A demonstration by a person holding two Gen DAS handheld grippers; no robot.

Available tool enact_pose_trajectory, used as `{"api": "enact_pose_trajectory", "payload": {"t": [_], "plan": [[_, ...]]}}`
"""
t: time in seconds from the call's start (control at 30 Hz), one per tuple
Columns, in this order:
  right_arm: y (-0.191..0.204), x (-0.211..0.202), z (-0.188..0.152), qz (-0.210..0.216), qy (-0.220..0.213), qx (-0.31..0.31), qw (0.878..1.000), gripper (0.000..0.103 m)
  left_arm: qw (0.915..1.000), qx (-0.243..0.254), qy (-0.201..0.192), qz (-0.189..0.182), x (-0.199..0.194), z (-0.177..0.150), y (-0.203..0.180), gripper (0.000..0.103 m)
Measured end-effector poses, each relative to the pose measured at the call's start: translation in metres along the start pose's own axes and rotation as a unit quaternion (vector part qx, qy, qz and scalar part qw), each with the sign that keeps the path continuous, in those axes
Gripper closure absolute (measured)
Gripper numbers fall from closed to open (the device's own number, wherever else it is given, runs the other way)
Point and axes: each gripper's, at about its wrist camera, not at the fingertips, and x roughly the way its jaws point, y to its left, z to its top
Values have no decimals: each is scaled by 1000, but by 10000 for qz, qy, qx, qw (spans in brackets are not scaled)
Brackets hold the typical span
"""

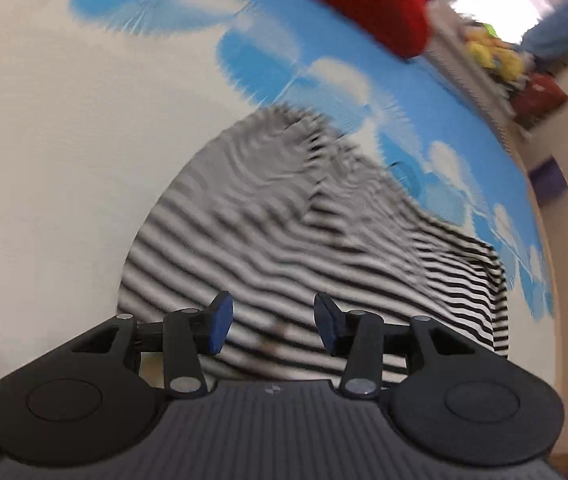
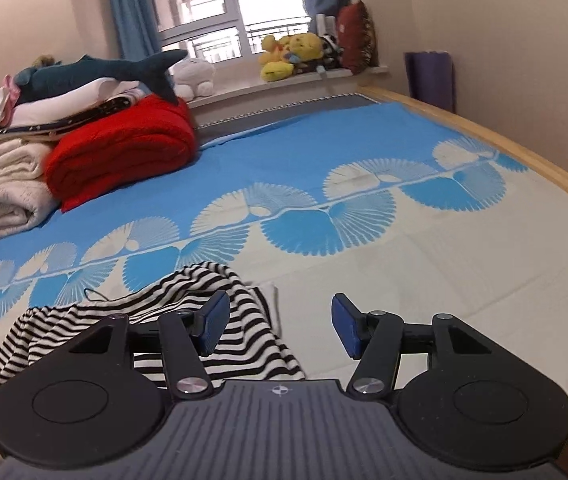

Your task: Fold small clothes

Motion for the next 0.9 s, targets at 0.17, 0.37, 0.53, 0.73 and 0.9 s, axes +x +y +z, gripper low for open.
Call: {"api": "enact_pose_trajectory", "payload": {"t": [0.17,0.37,0.53,0.73,0.9], "plan": [[-15,4,-1,11,110,318,9994,43,9956,-687,561,299,19,8,34,39],[-14,11,-1,71,161,326,9993,43,9811,-1589,948,567,35,16,72,35],[-11,20,-1,45,247,160,9996,43,9763,-1867,935,577,46,20,69,32],[-9,25,0,-7,301,33,9995,43,9806,-1770,559,631,52,20,48,71],[-8,26,0,-23,316,62,9995,43,9861,-1514,208,654,44,19,34,88]]}}
